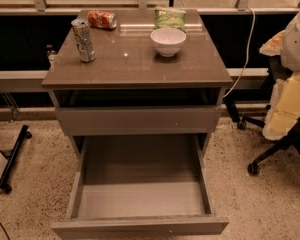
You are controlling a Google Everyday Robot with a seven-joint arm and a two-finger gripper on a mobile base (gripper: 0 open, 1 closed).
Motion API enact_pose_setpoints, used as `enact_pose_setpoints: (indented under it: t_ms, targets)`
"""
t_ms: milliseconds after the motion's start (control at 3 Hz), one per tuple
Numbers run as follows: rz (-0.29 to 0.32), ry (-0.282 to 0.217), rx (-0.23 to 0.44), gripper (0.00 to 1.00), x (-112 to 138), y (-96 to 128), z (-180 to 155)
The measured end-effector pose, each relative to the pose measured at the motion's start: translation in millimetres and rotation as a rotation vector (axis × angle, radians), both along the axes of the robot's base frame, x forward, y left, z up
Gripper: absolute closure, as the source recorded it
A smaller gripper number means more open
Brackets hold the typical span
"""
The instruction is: Place redbull can into middle drawer
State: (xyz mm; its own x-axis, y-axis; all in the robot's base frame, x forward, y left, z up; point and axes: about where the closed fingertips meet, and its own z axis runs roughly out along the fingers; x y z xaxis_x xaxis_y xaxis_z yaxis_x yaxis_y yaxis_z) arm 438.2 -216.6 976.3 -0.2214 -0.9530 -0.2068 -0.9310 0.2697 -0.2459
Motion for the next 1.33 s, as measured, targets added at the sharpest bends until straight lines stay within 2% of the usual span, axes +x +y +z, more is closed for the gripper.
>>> enact_pose_setpoints:
  t_ms: [333,667,1000,1333]
  targets:
    - [0.0,-0.011,0.005,0.0,1,2,1]
    - [0.024,-0.061,0.033,0.0,18,26,4]
    - [0.07,-0.124,0.082,0.0,47,64,8]
    - [0.118,-0.169,0.181,0.0,87,107,13]
